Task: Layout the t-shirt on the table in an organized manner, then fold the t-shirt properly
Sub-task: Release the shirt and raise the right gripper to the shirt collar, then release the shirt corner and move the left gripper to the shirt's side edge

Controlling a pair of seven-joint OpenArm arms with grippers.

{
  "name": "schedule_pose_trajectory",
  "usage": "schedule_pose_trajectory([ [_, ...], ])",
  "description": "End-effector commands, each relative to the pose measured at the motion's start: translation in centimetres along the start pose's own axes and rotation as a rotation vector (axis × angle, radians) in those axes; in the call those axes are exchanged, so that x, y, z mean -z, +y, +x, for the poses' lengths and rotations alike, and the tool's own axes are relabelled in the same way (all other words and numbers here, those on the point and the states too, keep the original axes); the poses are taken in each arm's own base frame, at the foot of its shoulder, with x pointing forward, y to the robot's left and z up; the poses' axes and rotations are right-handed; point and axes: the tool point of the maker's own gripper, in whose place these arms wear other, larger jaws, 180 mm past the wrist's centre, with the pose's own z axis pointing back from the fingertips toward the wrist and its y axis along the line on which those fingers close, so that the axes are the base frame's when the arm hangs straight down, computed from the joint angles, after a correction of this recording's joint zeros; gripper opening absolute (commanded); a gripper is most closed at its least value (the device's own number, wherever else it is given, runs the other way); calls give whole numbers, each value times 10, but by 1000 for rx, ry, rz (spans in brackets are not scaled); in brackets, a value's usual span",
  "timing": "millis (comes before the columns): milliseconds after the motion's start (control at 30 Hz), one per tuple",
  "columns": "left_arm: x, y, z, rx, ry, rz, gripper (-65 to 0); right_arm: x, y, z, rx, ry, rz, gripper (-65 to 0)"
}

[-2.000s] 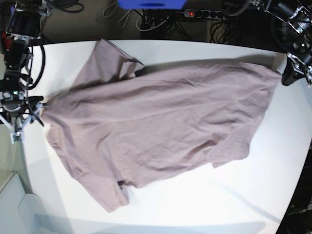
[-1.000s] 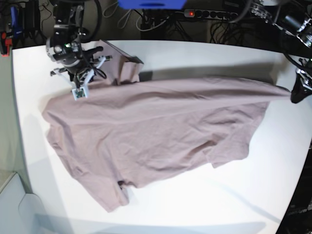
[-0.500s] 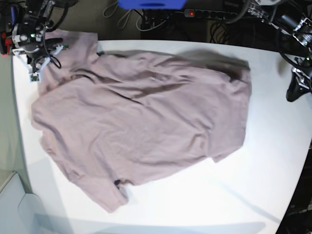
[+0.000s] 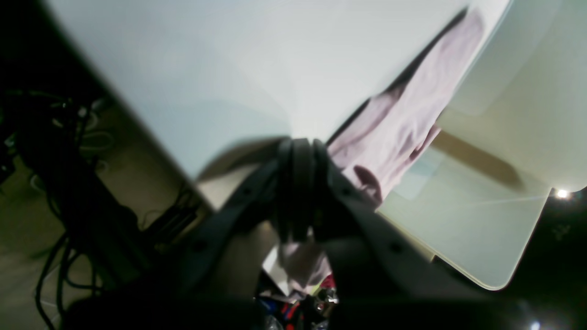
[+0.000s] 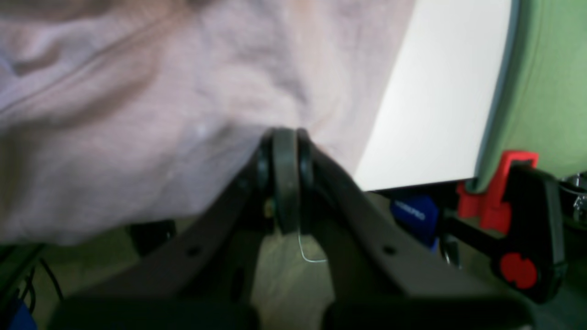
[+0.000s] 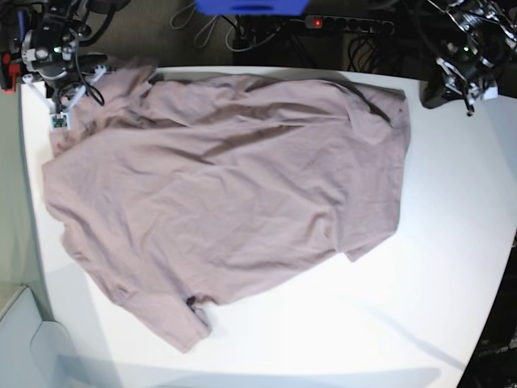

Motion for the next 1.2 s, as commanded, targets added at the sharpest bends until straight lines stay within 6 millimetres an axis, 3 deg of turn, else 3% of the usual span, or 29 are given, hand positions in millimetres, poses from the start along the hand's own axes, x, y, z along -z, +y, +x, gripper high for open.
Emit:
schedule_pose_trajectory([
  [0,-10,-10,12,26,-29,-20,-648,-7,-9,13,-6,-50,-27,-650],
  [133,-15,-30,21,38,-42,-94,-646,-20,-14,32,-17,-110,-51,-650],
  [367,0,-119,36,167,-3,-267,-643,-32,-21,49,-29,-159,-79,-650],
  [433,7,-143,36,212,14,-294,-610,-32,-21,50,-30,-162,-82,-650],
  [600,29,-195,20,303,82,-357,-434,-35,-42,55,18,-178,-133,-650],
  [800,58,-270,-18,469,190,-417,-368,-38,-53,70,41,-214,-161,-650],
  [867,76,-284,-33,516,213,-391,-355,-38,-56,77,42,-224,-176,-650],
  [967,118,-297,-32,526,114,-329,-329,-38,-60,85,50,-207,-198,-588],
  [1167,199,-285,-42,626,54,-105,-323,-37,-63,92,85,-163,-202,-406],
])
